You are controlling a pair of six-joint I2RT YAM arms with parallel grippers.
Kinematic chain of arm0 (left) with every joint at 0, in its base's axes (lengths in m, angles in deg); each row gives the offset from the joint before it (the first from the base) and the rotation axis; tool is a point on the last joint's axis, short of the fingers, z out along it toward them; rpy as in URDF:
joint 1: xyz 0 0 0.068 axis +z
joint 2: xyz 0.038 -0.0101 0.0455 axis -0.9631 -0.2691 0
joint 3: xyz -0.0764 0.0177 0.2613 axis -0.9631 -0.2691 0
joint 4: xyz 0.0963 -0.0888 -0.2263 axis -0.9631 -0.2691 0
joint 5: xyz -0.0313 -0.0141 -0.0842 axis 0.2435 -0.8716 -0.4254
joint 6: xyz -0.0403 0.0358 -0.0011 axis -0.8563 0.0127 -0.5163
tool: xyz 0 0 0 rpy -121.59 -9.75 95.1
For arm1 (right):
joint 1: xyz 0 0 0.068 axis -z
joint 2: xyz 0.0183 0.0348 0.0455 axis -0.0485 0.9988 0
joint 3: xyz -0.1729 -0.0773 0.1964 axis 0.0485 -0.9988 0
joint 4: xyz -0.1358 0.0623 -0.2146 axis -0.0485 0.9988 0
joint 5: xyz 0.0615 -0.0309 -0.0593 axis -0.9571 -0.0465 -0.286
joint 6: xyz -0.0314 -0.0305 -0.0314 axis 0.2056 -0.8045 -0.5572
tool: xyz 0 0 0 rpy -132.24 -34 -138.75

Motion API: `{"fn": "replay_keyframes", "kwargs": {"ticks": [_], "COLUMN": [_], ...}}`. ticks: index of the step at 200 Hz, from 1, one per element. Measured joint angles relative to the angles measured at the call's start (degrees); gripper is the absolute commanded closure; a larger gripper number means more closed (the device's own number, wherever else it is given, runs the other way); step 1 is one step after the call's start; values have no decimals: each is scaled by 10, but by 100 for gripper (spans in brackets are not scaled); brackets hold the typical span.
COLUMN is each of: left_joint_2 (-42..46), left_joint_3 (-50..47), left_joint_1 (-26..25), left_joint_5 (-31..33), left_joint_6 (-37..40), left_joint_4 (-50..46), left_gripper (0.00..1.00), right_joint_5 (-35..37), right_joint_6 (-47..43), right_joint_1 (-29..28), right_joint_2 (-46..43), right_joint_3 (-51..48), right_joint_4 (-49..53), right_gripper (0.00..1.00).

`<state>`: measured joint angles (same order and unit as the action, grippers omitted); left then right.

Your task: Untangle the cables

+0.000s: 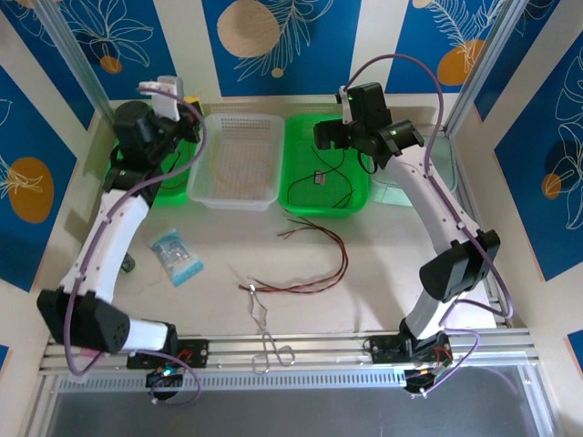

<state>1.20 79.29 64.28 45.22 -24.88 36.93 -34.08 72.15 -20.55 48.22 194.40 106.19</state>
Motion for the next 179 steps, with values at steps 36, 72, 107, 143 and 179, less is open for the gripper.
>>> {"fn": "replay_keyframes", "kwargs": {"ticks": [36,72,107,143,179], "left_joint_2": [-149,-274,-369,-461,-510], "left_joint_3": [174,279,283,297,315], "left_joint_1": [-8,-13,-33,-62,-71], "left_joint_5": [19,40,57,56,47], "left_joint_6": [-7,-26,-37,-57,-76], "left_joint_4": [-29,-83,-145,-239,-331], "left_gripper": [100,100,100,100,100], "right_joint_5": [-9,-15,-19,-20,-20], "right_joint_6": [0,4,20,49,69], "right_joint_1": [5,12,13,11,1], "right_joint_2": [-46,-96,-160,-222,-264], "right_joint_3": [-23,-44,-96,-158,-199], "right_joint_4": [5,5,5,5,9], "right_gripper": [3,3,3,3,3]}}
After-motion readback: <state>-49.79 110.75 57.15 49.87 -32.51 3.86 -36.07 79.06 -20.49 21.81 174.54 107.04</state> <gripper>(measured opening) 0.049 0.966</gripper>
